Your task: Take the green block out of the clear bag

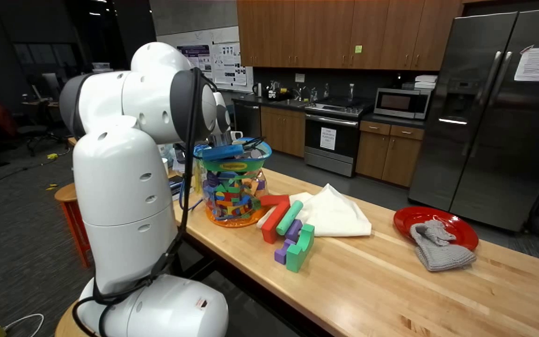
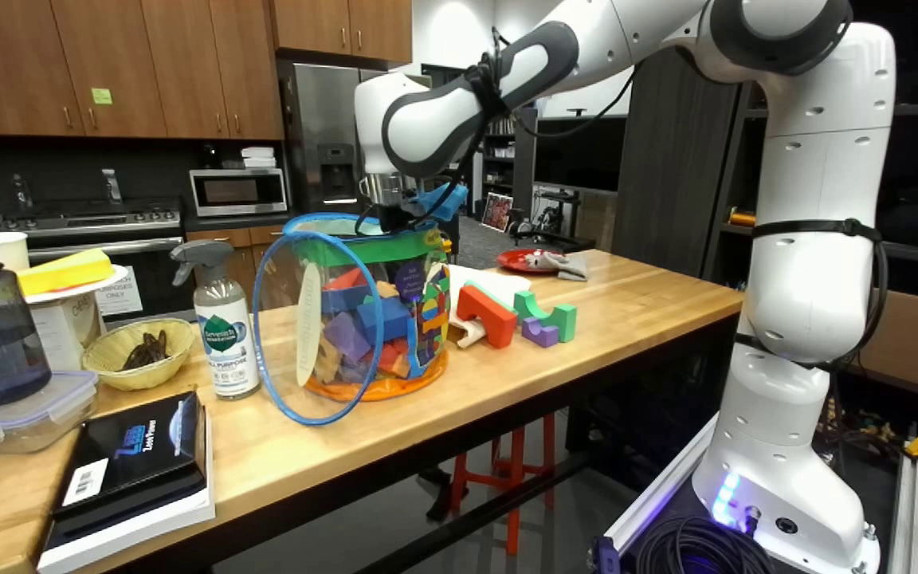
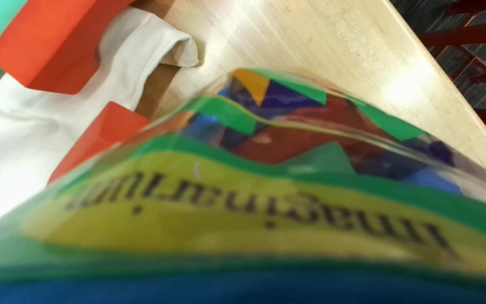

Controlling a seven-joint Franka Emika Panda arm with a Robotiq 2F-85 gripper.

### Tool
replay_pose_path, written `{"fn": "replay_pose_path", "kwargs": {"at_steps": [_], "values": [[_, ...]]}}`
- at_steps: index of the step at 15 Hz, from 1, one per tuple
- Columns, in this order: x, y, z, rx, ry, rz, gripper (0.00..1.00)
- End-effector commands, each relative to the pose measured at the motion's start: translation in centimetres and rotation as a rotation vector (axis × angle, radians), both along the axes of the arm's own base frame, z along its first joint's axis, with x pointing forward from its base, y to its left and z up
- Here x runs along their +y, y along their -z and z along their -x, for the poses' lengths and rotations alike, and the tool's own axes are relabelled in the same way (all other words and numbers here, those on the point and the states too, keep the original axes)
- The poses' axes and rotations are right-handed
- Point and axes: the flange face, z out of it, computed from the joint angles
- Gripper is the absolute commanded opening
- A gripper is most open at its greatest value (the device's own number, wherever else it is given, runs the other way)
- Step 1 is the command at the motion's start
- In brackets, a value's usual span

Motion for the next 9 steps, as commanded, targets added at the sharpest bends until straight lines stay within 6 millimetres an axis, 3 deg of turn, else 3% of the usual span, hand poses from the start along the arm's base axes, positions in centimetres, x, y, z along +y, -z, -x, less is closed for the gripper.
{"fn": "replay_pose_path", "kwargs": {"at_steps": [1, 6, 9], "values": [[-0.01, -0.42, -0.09, 0.016, -0.023, 0.012, 0.53], [0.01, -0.73, -0.13, 0.022, -0.028, 0.016, 0.36], [0.00, -0.81, -0.11, 0.023, -0.031, 0.017, 0.33]]}}
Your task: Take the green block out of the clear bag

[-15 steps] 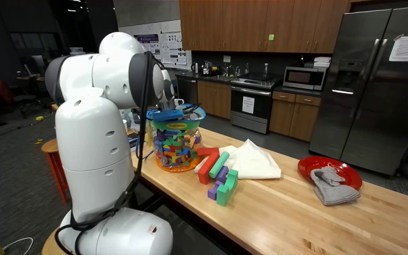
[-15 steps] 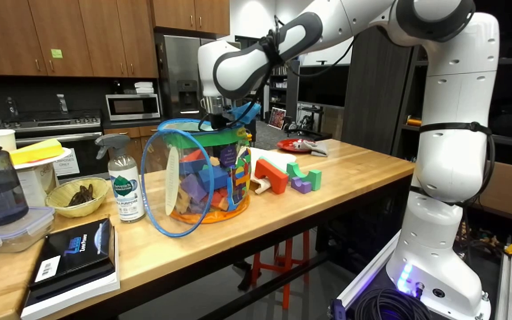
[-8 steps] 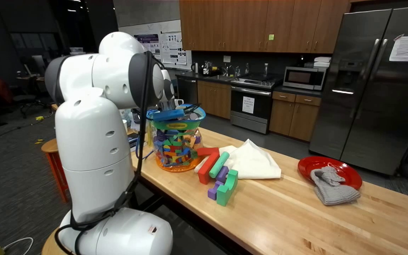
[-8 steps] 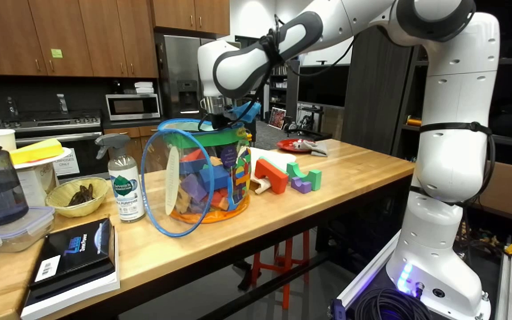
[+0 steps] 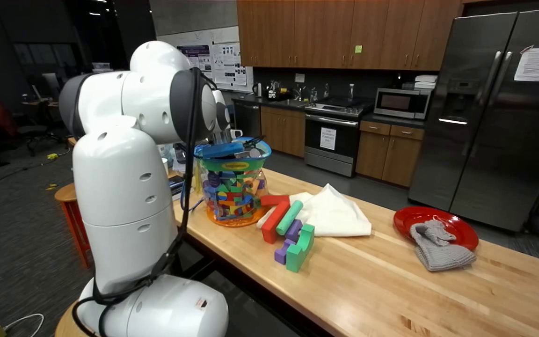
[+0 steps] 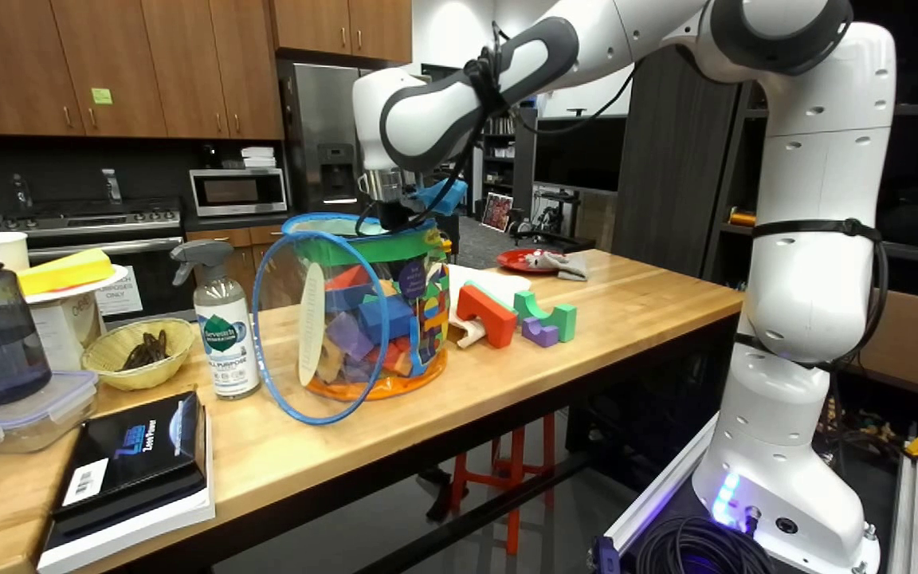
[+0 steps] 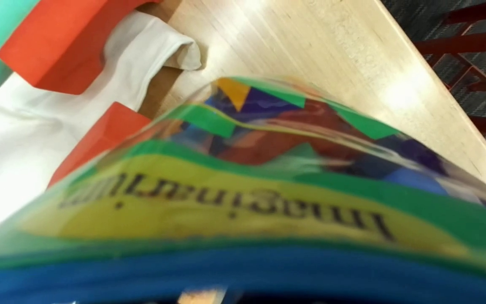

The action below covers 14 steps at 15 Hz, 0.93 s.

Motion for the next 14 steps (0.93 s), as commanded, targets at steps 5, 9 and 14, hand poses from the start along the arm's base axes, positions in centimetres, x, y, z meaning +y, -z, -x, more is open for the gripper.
{"fn": "replay_pose_path", "kwargs": {"at_steps": [5, 9, 14], "values": [[0.0, -0.5, -0.2, -0.009, -0.012, 0.009, 0.27], [-0.1, -2.0, 0.3, -0.033, -0.025, 0.013, 0.24], [-0.7, -4.6, -0.3, -0.088, -0.033, -0.007, 0.06]]}}
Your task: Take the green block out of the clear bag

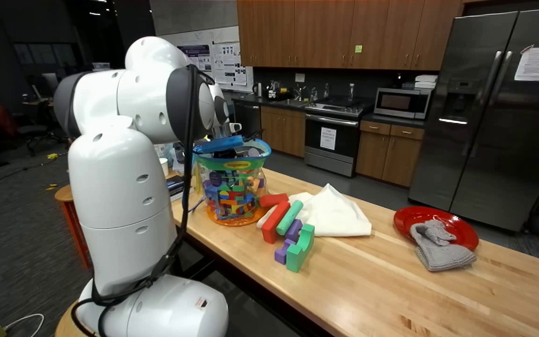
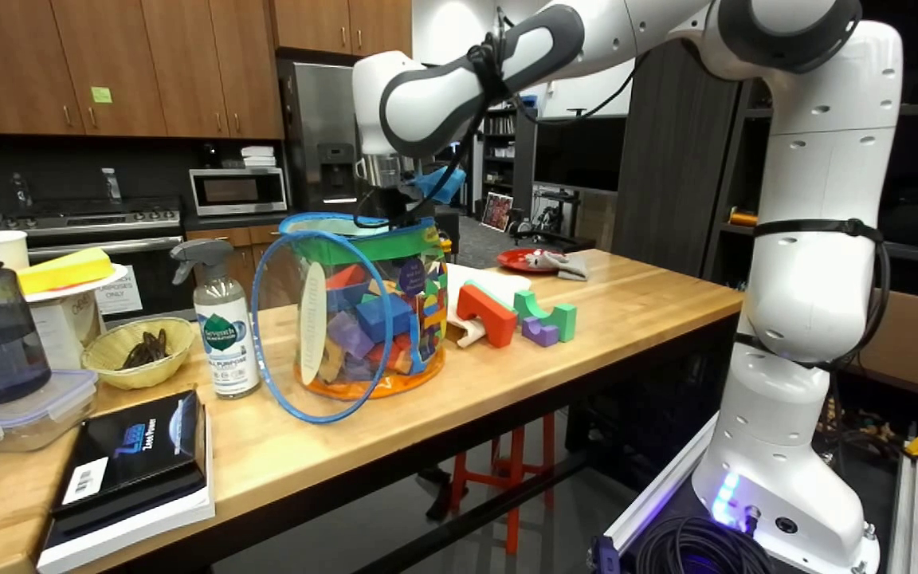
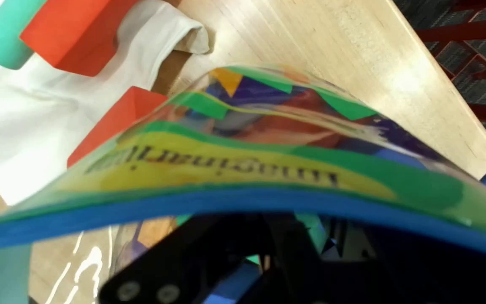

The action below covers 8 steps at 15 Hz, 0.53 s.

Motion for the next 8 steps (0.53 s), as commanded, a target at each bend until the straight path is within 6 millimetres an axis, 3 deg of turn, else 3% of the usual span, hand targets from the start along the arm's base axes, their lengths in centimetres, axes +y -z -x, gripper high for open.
{"fn": "replay_pose_path", "kwargs": {"at_steps": [1, 8], "values": [[-1.1, -3.2, -0.4, -0.063, -0.026, 0.006, 0.05], [-2.6, -8.5, -2.8, -0.192, -0.048, -0.007, 0.06]]}}
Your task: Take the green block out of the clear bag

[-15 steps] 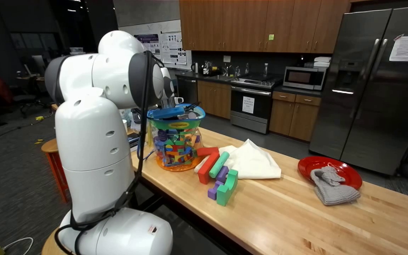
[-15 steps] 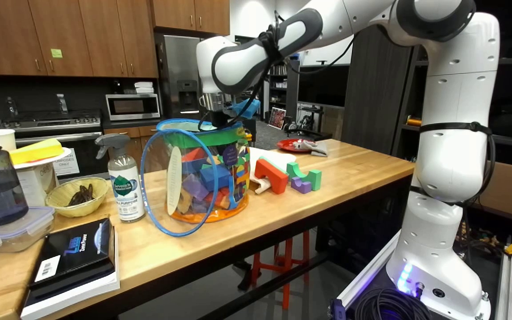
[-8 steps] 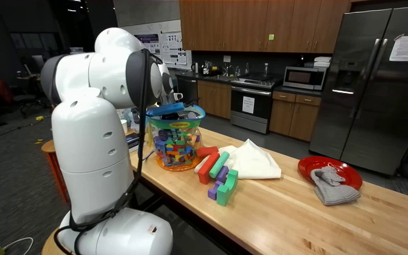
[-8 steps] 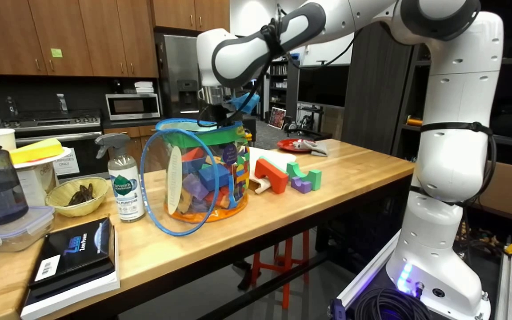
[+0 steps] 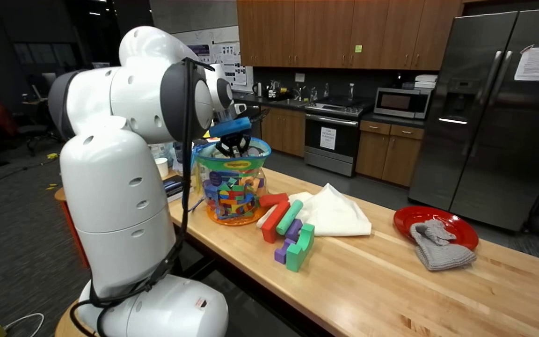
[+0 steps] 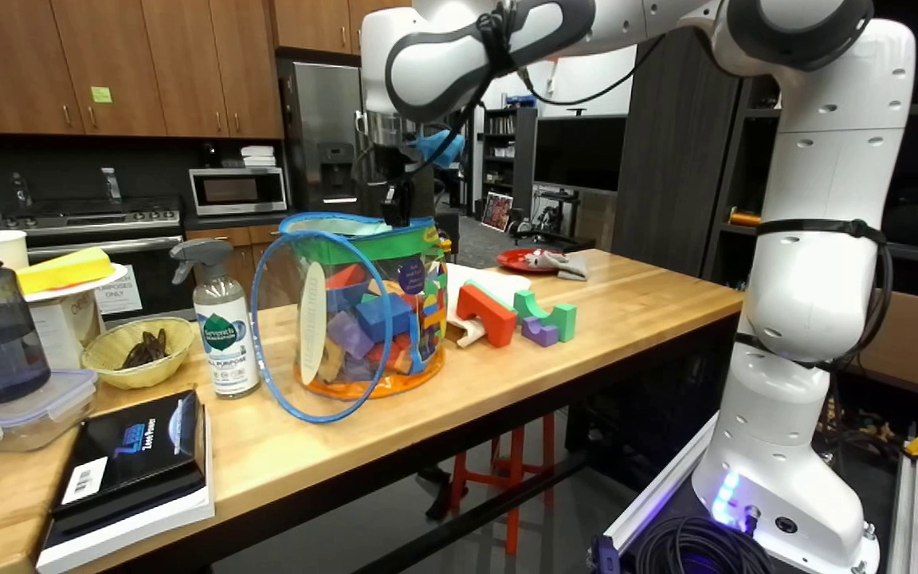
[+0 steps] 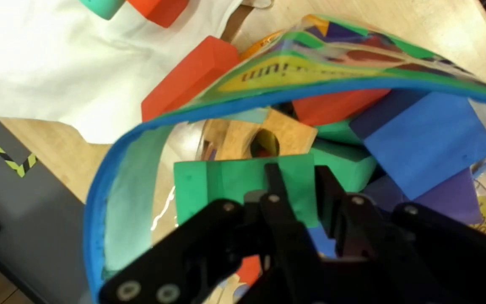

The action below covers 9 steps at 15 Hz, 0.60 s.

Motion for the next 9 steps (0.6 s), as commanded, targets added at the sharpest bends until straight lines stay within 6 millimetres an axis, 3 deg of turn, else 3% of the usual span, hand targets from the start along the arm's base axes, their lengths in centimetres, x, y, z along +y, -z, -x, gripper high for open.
{"fn": "replay_pose_path", "kwargs": {"at_steps": [1, 9], "values": [[-0.9, -3.2, -1.1, -0.071, -0.028, -0.005, 0.06], [-2.2, -11.0, -3.1, -0.208, -0.065, -0.057, 0.06]]}}
